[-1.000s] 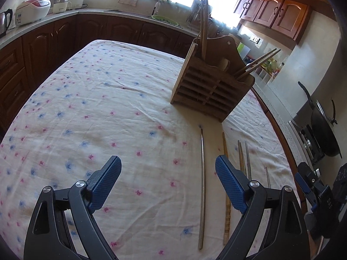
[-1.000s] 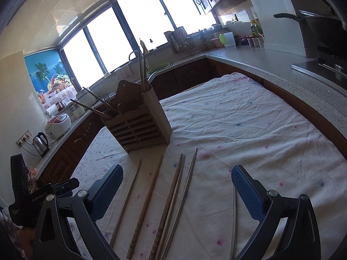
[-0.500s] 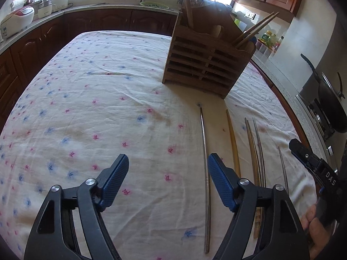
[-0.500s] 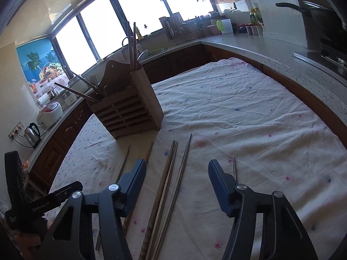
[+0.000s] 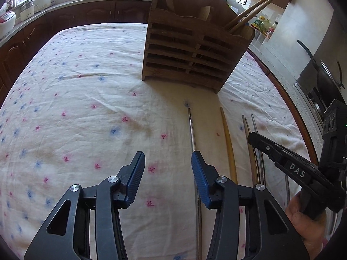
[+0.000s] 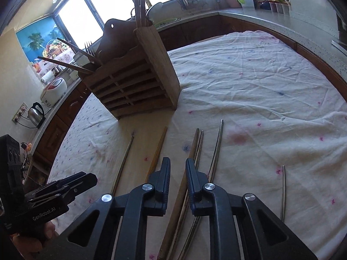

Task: Organize utensils
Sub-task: 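Grasp a steel chopstick with the left tool while the right tool grasps a chopstick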

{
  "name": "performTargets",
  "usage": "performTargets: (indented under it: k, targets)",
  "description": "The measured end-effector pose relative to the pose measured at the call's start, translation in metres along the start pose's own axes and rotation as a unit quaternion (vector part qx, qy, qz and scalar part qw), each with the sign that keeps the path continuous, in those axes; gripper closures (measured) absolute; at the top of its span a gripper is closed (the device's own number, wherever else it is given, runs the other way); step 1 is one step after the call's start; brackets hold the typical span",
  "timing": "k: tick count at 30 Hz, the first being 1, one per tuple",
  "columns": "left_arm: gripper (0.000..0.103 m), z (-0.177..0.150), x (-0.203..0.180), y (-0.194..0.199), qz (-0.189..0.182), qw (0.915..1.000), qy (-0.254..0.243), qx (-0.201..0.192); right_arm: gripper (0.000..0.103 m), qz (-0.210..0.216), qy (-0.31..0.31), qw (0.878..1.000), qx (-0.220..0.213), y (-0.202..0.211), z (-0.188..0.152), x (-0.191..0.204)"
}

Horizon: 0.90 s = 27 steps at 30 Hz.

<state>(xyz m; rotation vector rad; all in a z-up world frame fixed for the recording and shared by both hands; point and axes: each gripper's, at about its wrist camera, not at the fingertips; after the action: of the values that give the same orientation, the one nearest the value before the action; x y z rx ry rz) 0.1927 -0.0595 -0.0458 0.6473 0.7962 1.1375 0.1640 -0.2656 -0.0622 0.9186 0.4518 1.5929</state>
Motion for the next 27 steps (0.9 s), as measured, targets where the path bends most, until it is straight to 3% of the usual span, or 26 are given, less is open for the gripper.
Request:
performTargets:
  k: [4, 6, 14, 18, 20, 24, 27]
  targets:
    - [0.062, 0.009, -0.009, -0.015, -0.001, 0.9998, -0.017, 0.012, 0.091, -0.017, 0.003, 1.000, 0.018, -0.016, 0.006, -0.003]
    - [0.068, 0.013, -0.013, -0.027, -0.003, 0.9994, -0.024, 0.024, 0.094, -0.018, 0.006, 1.000, 0.017, -0.019, 0.010, -0.006]
    - [0.069, 0.032, -0.039, -0.048, 0.007, 0.9968, -0.076, 0.023, 0.094, -0.025, 0.030, 0.999, 0.024, -0.038, 0.033, -0.004]
    - [0.087, 0.032, -0.052, -0.053, 0.038, 0.9923, -0.117, 0.013, 0.094, -0.031, 0.045, 0.998, 0.022, -0.040, 0.032, -0.001]
    - [0.097, 0.032, -0.051, -0.053, 0.035, 0.9924, -0.117, 0.013, 0.094, -0.037, 0.054, 0.998, 0.018, -0.040, 0.031, 0.002]
    - [0.099, 0.033, -0.039, -0.047, 0.011, 0.9953, -0.094, 0.017, 0.096, -0.041, 0.044, 0.998, 0.013, -0.038, 0.031, 0.003]
    - [0.099, 0.031, -0.023, -0.033, -0.007, 0.9975, -0.069, 0.011, 0.097, -0.019, 0.020, 1.000, 0.009, -0.030, 0.029, 0.000]
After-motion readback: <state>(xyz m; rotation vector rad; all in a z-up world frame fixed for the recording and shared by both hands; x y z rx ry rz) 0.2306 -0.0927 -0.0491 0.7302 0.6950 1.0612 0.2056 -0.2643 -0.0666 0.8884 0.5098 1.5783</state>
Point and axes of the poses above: each gripper's, at about its wrist camera, not at the fingertips, and y roughly against the way its jaws point, x to its left, z to its top, and after that the axes turned 1 degree about -x, right-handed
